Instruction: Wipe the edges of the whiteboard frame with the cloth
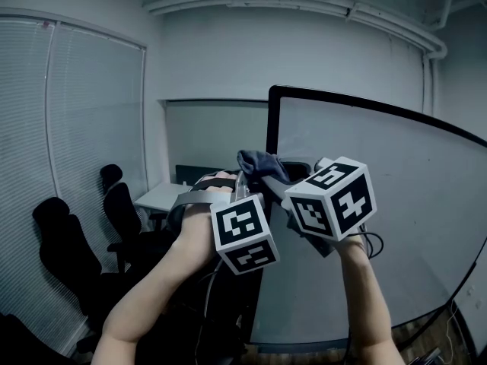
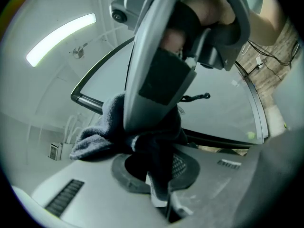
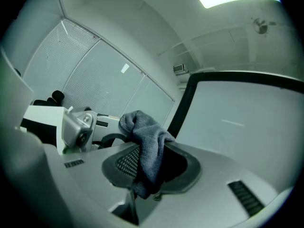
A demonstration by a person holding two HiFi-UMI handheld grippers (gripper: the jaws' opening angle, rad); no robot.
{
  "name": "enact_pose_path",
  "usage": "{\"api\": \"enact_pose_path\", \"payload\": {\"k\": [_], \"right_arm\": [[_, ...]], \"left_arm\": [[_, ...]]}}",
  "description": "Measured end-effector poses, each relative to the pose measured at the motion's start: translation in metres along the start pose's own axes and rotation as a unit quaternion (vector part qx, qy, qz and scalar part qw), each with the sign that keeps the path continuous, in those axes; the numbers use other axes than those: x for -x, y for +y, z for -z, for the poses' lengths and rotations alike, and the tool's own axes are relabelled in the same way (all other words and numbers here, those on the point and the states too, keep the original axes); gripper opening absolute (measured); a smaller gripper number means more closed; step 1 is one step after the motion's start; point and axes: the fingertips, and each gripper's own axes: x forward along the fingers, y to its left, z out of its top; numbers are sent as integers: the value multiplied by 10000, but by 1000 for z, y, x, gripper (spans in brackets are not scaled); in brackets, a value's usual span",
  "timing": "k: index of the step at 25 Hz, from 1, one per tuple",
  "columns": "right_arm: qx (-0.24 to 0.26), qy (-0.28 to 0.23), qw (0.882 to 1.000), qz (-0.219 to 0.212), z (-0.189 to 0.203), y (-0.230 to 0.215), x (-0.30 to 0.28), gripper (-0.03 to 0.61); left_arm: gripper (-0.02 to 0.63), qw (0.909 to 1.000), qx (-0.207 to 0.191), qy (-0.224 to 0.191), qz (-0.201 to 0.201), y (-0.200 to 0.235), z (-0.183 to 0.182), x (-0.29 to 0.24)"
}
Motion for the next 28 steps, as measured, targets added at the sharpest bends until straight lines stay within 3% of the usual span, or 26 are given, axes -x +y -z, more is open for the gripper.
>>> {"api": "enact_pose_path", "payload": {"k": [18, 28], "right_arm": [[376, -159, 9990, 196, -59, -29, 5, 97], [518, -355, 9975, 338, -71, -33, 11, 97]], "left_arm": [[28, 9995, -191, -58, -244, 65, -17, 2], [28, 9984, -311, -82, -460, 79, -24, 5]]}}
